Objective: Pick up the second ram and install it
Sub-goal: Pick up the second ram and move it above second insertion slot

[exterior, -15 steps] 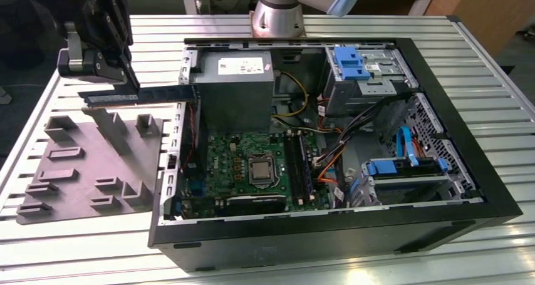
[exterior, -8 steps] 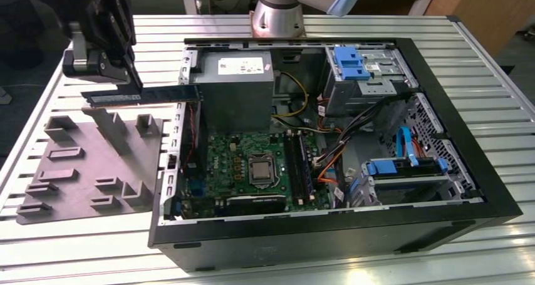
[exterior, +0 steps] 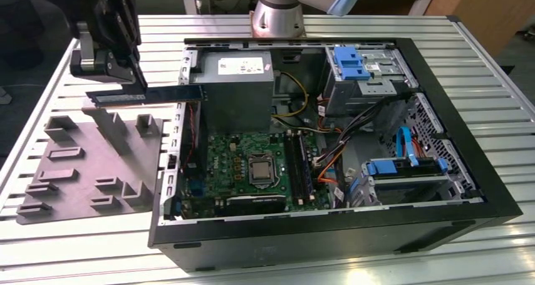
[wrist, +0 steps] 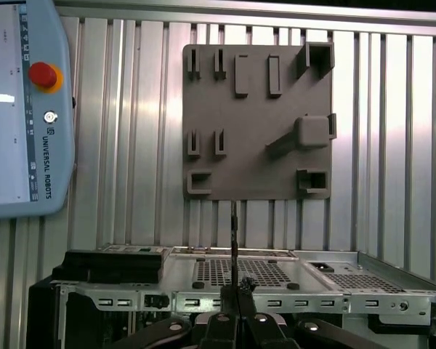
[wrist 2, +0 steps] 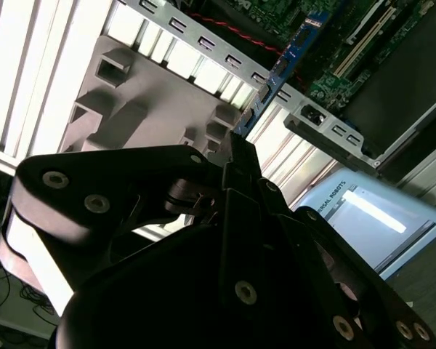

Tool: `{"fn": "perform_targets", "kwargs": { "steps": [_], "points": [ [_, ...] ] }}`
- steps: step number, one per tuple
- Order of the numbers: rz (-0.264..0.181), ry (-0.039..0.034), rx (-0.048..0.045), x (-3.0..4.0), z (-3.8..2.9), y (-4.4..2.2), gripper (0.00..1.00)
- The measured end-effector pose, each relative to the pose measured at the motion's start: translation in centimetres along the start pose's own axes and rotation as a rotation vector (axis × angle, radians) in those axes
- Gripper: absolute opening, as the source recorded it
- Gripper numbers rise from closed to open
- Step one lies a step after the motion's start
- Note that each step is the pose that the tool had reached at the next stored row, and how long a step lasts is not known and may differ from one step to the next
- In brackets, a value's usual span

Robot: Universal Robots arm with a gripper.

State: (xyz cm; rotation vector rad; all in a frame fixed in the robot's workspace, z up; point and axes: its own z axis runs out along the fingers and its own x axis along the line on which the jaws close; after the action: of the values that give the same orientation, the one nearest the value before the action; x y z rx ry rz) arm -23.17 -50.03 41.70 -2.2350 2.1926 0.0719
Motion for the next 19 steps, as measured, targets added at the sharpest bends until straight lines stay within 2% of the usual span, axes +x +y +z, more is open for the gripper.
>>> {"fn": "perform_targets", "kwargs": {
  "steps": [19],
  "points": [
    [0.0,0.0001,-0.0001,0.04,-0.06,-1.92,0.11]
  ]
}}
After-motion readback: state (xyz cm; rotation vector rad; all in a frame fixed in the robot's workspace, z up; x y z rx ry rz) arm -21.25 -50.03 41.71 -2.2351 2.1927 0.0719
